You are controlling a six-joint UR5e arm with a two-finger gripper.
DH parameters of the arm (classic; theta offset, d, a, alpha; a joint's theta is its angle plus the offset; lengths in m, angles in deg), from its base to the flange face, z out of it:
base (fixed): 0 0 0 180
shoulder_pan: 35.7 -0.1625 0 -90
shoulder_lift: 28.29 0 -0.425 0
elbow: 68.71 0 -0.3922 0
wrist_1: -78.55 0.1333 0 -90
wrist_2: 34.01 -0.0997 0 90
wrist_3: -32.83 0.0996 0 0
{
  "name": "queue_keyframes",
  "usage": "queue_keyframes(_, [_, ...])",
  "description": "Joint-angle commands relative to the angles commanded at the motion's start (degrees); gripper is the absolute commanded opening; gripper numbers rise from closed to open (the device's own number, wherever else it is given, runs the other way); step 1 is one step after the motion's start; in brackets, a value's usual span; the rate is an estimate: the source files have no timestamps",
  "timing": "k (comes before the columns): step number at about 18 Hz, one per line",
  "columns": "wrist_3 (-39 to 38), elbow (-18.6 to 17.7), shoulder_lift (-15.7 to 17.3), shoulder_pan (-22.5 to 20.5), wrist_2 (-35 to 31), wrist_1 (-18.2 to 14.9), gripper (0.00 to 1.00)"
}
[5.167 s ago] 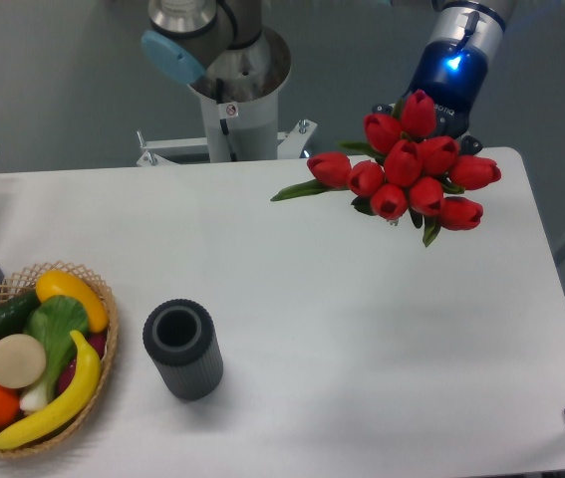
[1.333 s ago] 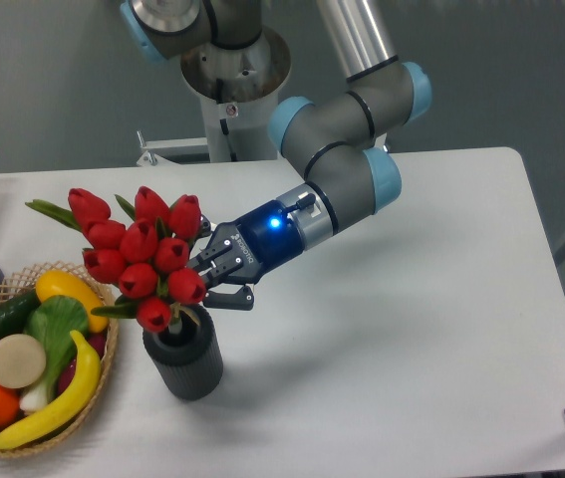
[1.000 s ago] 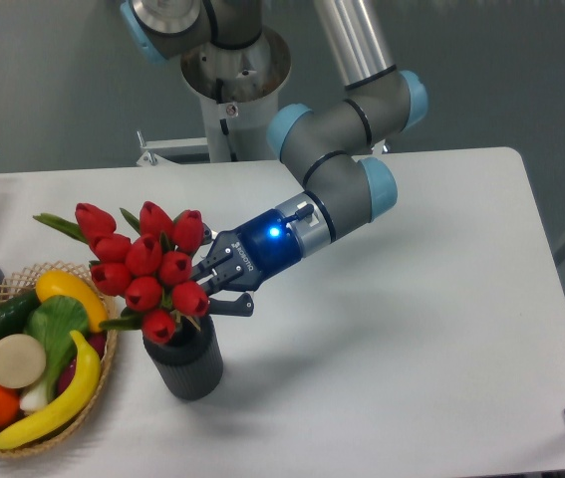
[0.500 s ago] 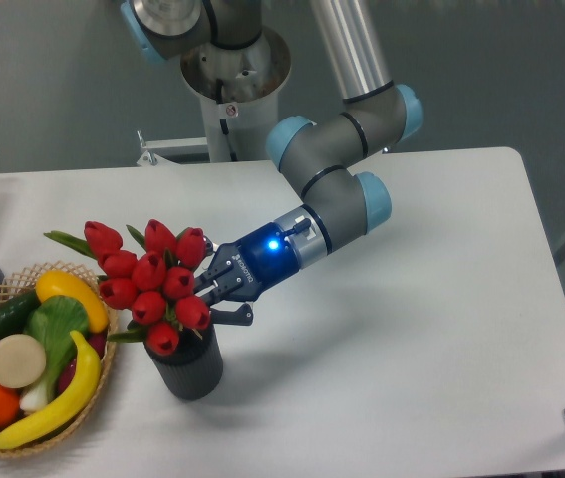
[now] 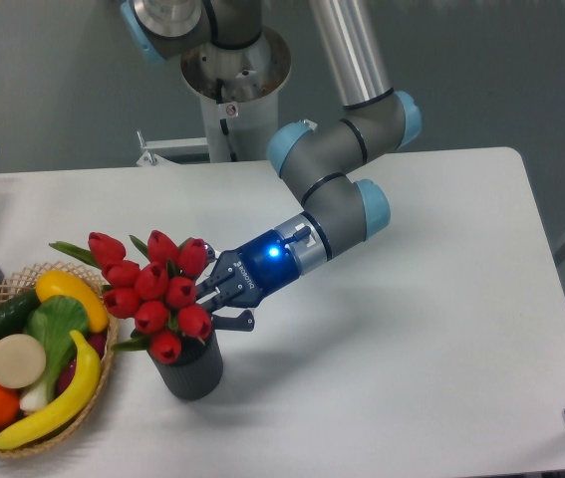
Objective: Insert the flowers into the vase
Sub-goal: 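Hold the bouquet steady in the vase while settling it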
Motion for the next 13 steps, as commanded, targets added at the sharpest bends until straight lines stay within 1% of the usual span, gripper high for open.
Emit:
queue_keyframes(3, [0.00,0.26,-0.35,0.00,0.00,0.09,0.12])
queue_keyframes(5, [0.09,0.00,-0.88,0.00,0.00,1.05,0.14])
queue_keyframes(7, [0.26,0.00,-0.97,0.35,-0.09,1.23,0.15])
queue_keyframes(8, [0.26,0.09,-0.88,0.61,-0.35,1.23,0.17])
queue_keyframes(10, [0.26,0.17,-0.88,0.62,-0.35,1.23,0.23])
queue_keyframes(13, [0.35,0.26,-0.88,0.62,-0.35,1.32,0.28])
